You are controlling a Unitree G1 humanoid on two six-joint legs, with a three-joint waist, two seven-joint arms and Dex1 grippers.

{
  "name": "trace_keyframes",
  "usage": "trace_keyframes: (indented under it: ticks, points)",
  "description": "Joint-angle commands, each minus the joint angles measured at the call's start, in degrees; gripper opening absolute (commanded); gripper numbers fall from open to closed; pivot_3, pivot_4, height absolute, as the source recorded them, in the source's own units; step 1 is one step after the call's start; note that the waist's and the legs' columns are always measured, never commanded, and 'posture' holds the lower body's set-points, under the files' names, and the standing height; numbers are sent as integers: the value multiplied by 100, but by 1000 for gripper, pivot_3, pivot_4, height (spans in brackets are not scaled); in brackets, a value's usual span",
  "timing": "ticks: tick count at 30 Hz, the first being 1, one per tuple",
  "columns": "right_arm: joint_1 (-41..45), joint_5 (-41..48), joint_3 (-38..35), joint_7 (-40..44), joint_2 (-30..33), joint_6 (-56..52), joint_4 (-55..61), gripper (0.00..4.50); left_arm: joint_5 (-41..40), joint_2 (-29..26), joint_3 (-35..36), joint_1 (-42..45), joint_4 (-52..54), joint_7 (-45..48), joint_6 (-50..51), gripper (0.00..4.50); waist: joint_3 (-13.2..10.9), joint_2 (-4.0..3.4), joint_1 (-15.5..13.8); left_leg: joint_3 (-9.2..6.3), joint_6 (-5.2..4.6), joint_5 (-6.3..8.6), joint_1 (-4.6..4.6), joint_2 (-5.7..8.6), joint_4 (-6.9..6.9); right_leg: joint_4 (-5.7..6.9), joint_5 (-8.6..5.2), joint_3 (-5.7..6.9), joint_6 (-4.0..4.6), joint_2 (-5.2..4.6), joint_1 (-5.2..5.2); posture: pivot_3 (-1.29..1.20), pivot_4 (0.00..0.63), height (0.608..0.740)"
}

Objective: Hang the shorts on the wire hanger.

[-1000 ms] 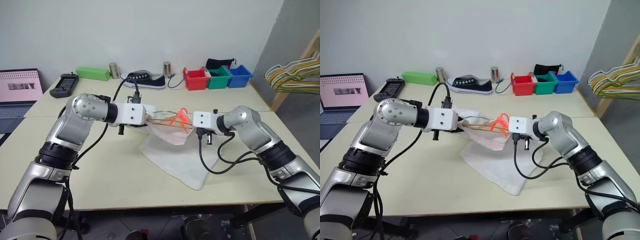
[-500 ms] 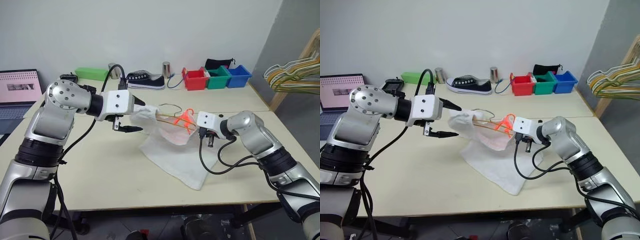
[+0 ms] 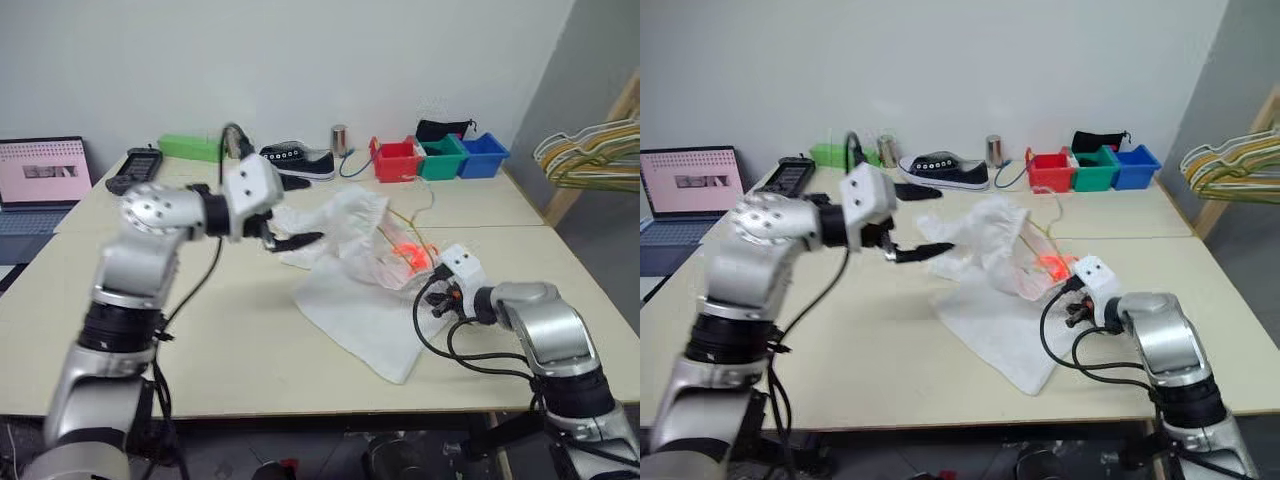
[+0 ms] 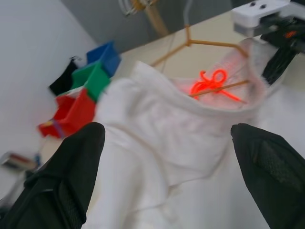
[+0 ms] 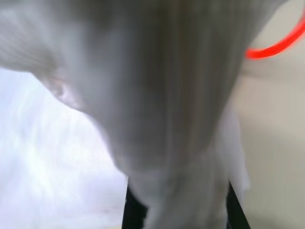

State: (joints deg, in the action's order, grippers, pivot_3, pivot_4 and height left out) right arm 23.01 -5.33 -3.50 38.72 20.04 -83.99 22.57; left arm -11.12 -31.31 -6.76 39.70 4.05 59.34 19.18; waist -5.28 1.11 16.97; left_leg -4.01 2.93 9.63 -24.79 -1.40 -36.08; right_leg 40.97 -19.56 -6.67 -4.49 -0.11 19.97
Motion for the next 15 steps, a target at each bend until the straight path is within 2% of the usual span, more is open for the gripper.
trace_keyframes:
  ticks: [1, 8, 15]
  points:
    - [41, -139, -846, -667, -342, -751, 572, 0, -117, 425, -149, 136, 290, -364, 96, 4480, 6, -3, 110, 1, 1, 0, 0, 0, -1, 0, 1, 0, -2, 0, 0, -382, 0, 740]
    - [-2, -744, -2457, -1880, -1552, -851, 978, 0, -39, 1511, -608, 640, -408, -545, -272, 4480, 86, -48, 530, 21, 1, 0, 3, 3, 1, -7, 4, -17, -5, 0, -1, -471, 0, 740]
    - [238, -1268, -3088, -2707, -1687, -851, 1268, 0, 22, 2141, -824, 1308, -1321, -428, -860, 4480, 102, -69, 1190, 49, 0, 0, 8, 5, 8, -12, 1, -38, -10, -6, 2, -526, 0, 740]
